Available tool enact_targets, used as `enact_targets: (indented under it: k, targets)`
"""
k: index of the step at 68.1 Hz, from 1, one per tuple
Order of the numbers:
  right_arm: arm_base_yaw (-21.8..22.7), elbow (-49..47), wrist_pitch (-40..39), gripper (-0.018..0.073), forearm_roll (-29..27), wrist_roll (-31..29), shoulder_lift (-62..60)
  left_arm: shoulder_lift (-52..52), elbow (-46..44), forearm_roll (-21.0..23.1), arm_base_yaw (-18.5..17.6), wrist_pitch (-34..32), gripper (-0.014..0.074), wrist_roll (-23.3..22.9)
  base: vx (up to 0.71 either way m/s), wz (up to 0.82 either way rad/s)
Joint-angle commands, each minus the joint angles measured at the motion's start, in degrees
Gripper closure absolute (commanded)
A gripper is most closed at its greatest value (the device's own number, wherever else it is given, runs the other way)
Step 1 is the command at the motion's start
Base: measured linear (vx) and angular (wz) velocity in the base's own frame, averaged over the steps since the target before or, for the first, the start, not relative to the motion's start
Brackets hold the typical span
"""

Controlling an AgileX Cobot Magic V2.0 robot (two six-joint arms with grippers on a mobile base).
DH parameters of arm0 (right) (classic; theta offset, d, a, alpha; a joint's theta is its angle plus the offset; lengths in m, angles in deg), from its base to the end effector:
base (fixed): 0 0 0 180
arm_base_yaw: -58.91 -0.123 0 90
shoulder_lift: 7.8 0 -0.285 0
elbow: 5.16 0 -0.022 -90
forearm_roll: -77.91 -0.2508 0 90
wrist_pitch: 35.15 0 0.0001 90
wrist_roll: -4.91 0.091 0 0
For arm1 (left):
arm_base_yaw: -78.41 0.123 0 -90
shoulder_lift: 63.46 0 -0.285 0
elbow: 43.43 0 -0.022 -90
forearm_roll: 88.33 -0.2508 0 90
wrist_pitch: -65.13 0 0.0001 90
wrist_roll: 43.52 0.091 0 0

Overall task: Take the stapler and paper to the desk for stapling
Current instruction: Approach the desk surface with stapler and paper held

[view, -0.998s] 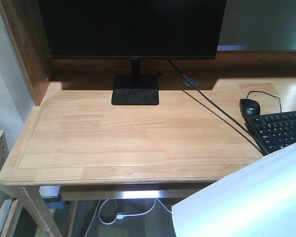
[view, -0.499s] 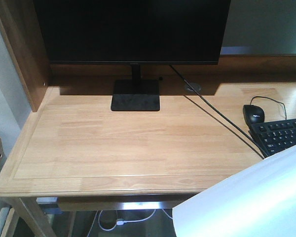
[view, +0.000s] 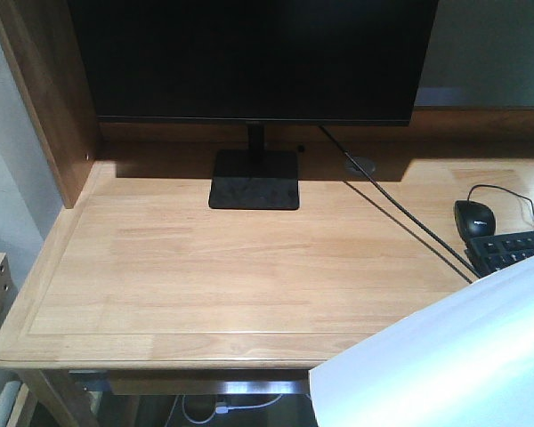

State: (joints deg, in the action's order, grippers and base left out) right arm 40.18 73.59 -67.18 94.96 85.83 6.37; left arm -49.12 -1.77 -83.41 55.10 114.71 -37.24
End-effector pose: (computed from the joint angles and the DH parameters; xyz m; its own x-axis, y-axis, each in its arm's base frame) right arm 0.0473 0.0309 0.2440 -0.2315 0.8769 -0.4212 -0.5862 0.2197 0.7798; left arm 0.0041 -0.0082 0.3277 -0.2203 0.1534 -0.9633 0.4652 0.8845 0.0345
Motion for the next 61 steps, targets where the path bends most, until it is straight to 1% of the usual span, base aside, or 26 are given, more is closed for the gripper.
enact_targets:
  k: [1, 50, 61]
  targets:
    - [0.0, 0.2, -3.4, 0.0561, 0.0, -0.7, 0.7, 0.7, -1.6, 0.7, -0.2, -6.7, 0.0603, -0.3, 0.04, 0.01]
    - [0.0, 0.2, -3.4, 0.0561, 0.0, -0.7, 0.7, 0.7, -1.6, 0.6, -0.2, -6.7, 0.0603, -0.3, 0.0, 0.0]
    - [0.0, 0.2, -3.4, 0.0561, 0.0, -0.7, 0.7, 0.7, -1.0, 0.6, -0.2, -7.5, 0.0603, -0.3, 0.0, 0.0]
